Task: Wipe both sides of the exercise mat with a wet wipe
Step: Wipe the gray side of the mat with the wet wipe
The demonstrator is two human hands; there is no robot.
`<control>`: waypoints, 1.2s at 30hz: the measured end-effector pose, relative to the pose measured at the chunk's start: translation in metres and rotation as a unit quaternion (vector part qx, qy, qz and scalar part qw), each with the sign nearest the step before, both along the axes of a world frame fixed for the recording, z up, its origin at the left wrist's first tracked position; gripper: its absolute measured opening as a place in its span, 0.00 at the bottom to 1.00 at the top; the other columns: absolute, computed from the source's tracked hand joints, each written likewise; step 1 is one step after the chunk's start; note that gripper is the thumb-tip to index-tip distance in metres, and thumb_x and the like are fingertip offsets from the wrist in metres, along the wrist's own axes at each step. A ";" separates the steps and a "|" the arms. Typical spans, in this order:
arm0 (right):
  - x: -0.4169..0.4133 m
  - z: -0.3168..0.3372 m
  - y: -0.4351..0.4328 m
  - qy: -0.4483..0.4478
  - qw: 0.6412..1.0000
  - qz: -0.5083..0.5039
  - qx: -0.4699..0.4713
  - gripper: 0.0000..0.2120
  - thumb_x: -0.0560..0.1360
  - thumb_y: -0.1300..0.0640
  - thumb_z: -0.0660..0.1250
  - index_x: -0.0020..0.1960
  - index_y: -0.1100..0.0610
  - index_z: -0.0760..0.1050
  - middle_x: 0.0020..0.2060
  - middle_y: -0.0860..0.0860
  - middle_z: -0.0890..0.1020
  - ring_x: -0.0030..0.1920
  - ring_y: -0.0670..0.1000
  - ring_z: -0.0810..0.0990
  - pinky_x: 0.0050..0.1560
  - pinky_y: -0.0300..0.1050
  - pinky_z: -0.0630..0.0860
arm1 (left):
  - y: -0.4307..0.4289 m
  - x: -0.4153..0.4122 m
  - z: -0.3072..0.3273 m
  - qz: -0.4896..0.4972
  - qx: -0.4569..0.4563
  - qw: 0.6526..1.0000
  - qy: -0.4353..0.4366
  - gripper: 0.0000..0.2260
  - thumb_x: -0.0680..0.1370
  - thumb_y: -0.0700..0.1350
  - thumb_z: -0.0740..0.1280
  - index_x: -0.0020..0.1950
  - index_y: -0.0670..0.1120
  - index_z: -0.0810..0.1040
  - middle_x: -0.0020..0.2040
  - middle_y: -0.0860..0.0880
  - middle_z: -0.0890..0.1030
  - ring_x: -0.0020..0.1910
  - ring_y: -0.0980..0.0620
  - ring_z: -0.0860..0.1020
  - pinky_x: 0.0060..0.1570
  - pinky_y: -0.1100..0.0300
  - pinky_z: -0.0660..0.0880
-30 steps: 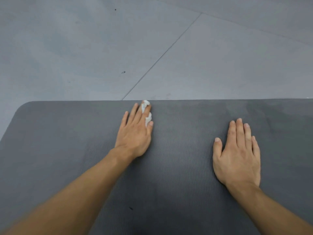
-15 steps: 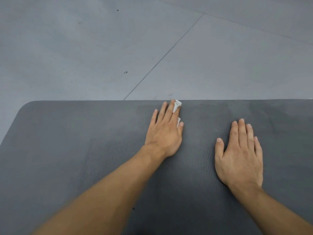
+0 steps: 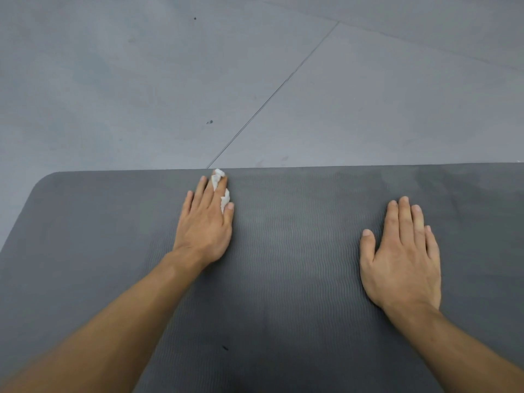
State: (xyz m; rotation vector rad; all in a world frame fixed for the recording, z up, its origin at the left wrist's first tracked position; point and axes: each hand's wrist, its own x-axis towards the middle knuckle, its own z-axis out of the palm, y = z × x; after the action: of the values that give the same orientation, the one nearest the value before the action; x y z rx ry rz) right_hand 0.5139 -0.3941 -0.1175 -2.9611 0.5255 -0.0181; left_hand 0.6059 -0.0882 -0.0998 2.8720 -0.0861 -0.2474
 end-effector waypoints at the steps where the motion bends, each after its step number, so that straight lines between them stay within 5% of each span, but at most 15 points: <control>1: 0.001 0.000 0.000 0.002 1.000 0.002 -0.001 0.36 0.83 0.40 0.40 0.85 0.58 0.48 0.84 0.53 0.50 0.84 0.51 0.45 0.83 0.54 0.48 | -0.005 0.000 0.000 0.002 0.001 1.000 -0.001 0.27 0.87 0.52 0.47 0.85 0.52 0.43 0.85 0.55 0.42 0.83 0.55 0.39 0.81 0.54 0.37; 6: 0.000 0.001 0.001 0.002 1.000 0.002 -0.002 0.36 0.83 0.40 0.40 0.85 0.59 0.48 0.84 0.53 0.50 0.84 0.51 0.45 0.83 0.53 0.47 | -0.062 -0.005 0.000 -0.038 -0.032 0.999 -0.017 0.28 0.87 0.51 0.47 0.85 0.51 0.41 0.85 0.54 0.41 0.83 0.54 0.38 0.81 0.52 0.38; 13: 0.001 0.001 0.001 -0.001 1.000 -0.001 -0.003 0.35 0.83 0.41 0.41 0.84 0.59 0.50 0.84 0.54 0.51 0.84 0.51 0.46 0.83 0.53 0.48 | -0.107 -0.026 -0.004 -0.171 -0.003 0.985 -0.002 0.32 0.81 0.58 0.36 0.85 0.51 0.44 0.85 0.55 0.42 0.83 0.54 0.39 0.81 0.52 0.39; 24: 0.002 0.002 0.015 -0.004 1.000 0.005 0.025 0.35 0.83 0.43 0.43 0.83 0.63 0.53 0.83 0.57 0.54 0.84 0.56 0.51 0.82 0.55 0.52 | -0.016 -0.016 -0.005 -0.074 -0.004 0.997 -0.011 0.28 0.83 0.57 0.41 0.84 0.57 0.42 0.85 0.57 0.44 0.82 0.58 0.39 0.79 0.58 0.35; 30: 0.015 0.001 0.096 -0.018 0.982 0.183 0.044 0.33 0.83 0.44 0.49 0.82 0.62 0.60 0.82 0.57 0.60 0.82 0.56 0.57 0.80 0.52 0.53 | 0.024 -0.023 -0.004 0.044 -0.025 0.998 -0.026 0.26 0.87 0.51 0.49 0.85 0.56 0.48 0.85 0.57 0.48 0.83 0.57 0.42 0.80 0.56 0.38; 36: 0.043 0.002 0.168 -0.019 0.966 0.247 0.079 0.33 0.83 0.45 0.45 0.82 0.61 0.58 0.83 0.56 0.58 0.83 0.54 0.55 0.82 0.53 0.54 | 0.032 -0.030 -0.002 0.069 0.003 0.997 -0.021 0.27 0.87 0.51 0.48 0.85 0.51 0.45 0.85 0.54 0.43 0.83 0.54 0.40 0.81 0.53 0.38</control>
State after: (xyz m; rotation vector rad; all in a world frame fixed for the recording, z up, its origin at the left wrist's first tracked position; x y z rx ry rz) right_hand 0.5568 -0.2264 -0.1158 -2.8384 -0.2167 0.0169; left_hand 0.5754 -0.0562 -0.1018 2.8727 0.1057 -0.1602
